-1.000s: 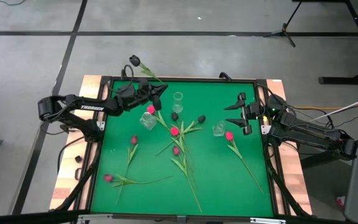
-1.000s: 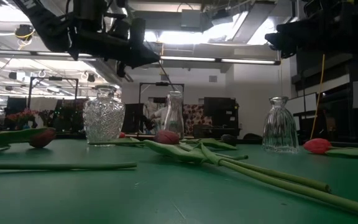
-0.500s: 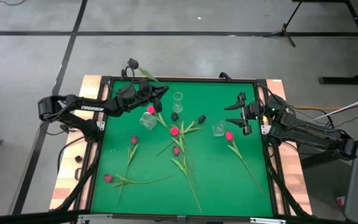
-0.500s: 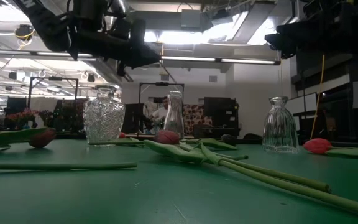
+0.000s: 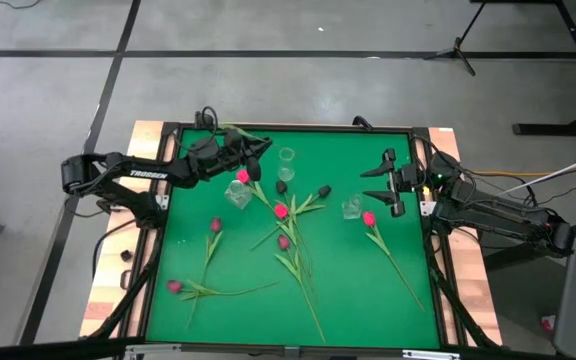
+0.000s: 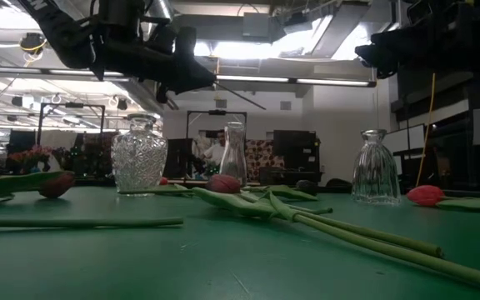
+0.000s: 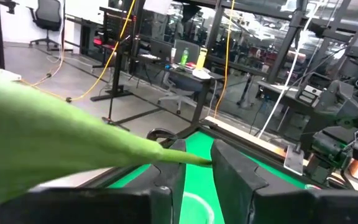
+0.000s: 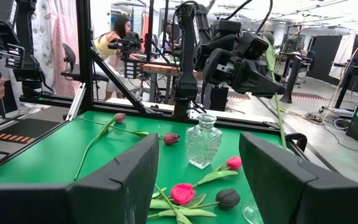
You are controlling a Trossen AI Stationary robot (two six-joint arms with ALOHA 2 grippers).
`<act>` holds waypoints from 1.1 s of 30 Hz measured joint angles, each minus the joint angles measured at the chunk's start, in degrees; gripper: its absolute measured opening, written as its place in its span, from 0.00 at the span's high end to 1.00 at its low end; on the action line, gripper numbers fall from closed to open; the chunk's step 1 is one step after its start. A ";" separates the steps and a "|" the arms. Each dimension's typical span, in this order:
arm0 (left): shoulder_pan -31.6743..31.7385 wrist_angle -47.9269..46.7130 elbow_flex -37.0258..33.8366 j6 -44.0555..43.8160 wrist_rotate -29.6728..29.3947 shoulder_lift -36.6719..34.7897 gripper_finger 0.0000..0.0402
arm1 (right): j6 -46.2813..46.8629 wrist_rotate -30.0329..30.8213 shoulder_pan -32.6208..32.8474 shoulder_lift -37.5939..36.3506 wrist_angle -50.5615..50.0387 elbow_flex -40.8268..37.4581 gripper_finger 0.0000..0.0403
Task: Sort flowers into vase by color
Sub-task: Put the right black tulip into the top transparent vase
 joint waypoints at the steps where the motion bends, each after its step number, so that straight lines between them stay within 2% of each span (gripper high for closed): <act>1: 0.00 -0.02 0.00 -0.02 -0.01 0.00 0.81 | 0.00 0.01 0.01 0.00 0.00 0.00 0.44; 8: 0.00 -0.35 0.00 -0.44 -0.01 0.00 0.83 | 0.28 0.06 0.01 0.00 -0.33 0.00 0.44; 16: 0.00 -0.37 0.00 -0.41 -0.08 -0.02 0.98 | 0.68 0.11 0.01 0.00 -1.70 0.00 0.44; 27: -0.51 -0.41 0.04 -0.12 -0.14 -0.04 0.99 | 0.66 0.15 0.01 -0.02 -1.70 0.00 0.44; 30: -1.03 -3.36 1.93 0.53 -0.09 -0.04 0.99 | 0.66 0.17 0.00 -0.02 -1.70 0.00 0.44; 33: -1.59 -11.71 6.64 1.90 -0.08 -0.04 1.00 | 0.66 0.42 0.00 0.00 -1.70 0.00 0.44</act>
